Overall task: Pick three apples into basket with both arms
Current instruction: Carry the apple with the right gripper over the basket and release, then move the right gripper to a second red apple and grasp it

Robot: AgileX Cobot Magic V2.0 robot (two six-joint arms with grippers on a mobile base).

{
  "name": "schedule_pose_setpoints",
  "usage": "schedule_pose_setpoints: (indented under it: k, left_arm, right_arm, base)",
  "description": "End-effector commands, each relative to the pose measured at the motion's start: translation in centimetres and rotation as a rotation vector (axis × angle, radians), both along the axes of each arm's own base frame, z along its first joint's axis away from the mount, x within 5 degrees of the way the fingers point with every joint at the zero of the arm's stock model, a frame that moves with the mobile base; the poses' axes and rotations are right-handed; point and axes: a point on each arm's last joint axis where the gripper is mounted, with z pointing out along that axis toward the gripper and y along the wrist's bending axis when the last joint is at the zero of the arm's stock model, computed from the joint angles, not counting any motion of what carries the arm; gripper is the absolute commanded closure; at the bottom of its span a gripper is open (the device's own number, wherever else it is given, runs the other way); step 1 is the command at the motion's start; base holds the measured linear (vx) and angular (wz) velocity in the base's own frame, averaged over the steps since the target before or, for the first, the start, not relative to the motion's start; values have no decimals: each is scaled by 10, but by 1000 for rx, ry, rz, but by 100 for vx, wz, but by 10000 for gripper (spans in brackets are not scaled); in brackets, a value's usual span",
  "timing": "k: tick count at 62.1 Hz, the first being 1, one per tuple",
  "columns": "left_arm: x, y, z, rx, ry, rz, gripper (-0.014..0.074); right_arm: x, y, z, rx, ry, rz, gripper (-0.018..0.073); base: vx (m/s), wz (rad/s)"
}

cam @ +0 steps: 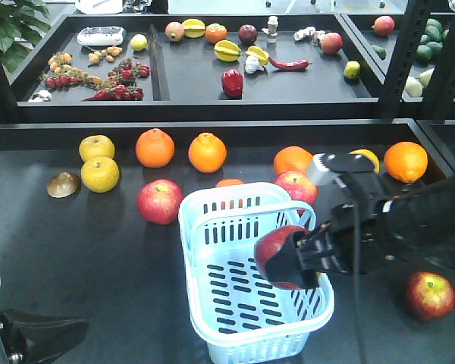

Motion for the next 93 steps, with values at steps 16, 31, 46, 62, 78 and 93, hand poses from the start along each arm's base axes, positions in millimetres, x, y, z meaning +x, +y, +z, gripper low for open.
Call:
schedule_pose_setpoints:
  k: [16, 31, 46, 62, 78, 93]
  left_arm:
    - [1, -2, 9, -45, -11, 10, 602]
    - [1, -2, 9, -44, -7, 7, 602]
    - [0, -2, 9, -43, -5, 6, 602]
    - [0, -2, 9, -43, -5, 6, 602]
    - [1, -2, 9, -44, -6, 7, 602]
    - [1, -2, 9, -44, -7, 8, 602]
  right_arm:
    - [24, 5, -8, 11, -80, -54, -67]
    - [25, 5, -6, 17, -92, -65, -117]
    - [14, 5, -4, -6, -19, 11, 83]
    - [-6, -21, 25, -210, -79, -30, 575]
    - [-7, -72, 46, -591, -235, -371, 568]
    - [19, -121, 40, -603, -192, -572, 536]
  base:
    - [0, 0]
    - [0, 0]
    - [0, 0]
    - [0, 0]
    - [0, 0]
    - [0, 0]
